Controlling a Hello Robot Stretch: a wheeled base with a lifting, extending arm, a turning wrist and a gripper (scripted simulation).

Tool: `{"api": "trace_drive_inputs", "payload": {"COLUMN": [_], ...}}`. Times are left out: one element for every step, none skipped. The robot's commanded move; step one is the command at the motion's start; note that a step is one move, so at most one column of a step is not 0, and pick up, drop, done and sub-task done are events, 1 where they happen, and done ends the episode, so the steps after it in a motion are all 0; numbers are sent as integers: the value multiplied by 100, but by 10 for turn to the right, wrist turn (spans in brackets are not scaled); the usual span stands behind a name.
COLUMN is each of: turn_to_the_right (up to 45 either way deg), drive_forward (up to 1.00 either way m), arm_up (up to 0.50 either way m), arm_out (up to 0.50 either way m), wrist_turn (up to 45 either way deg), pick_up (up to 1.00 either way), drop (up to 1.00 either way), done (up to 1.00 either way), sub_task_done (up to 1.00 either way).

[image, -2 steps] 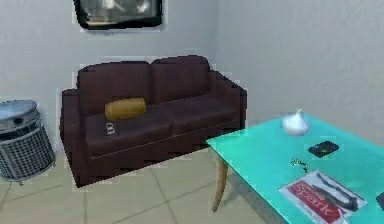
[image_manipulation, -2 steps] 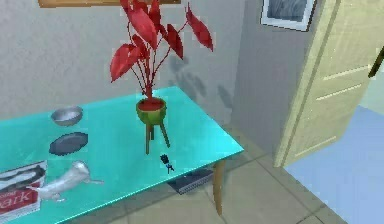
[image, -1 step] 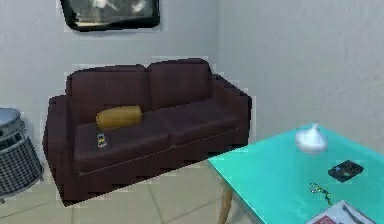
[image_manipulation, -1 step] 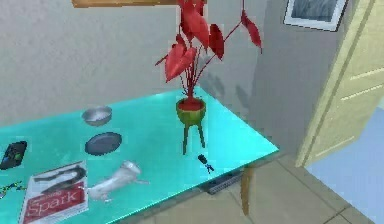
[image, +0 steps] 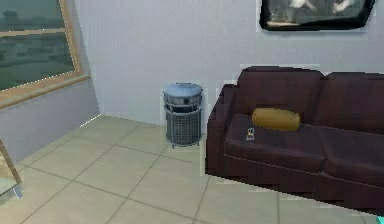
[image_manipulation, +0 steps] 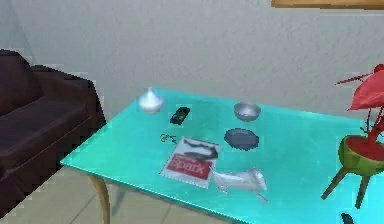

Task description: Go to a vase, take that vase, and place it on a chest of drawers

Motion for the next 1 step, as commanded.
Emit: {"api": "trace_drive_inputs", "payload": {"turn_to_the_right": [-90], "drive_forward": [0], "arm_up": [0], "arm_out": [0], "wrist_turn": [0], "pick_up": [0], "drop": [0], "done": [0], "sub_task_done": [0]}}
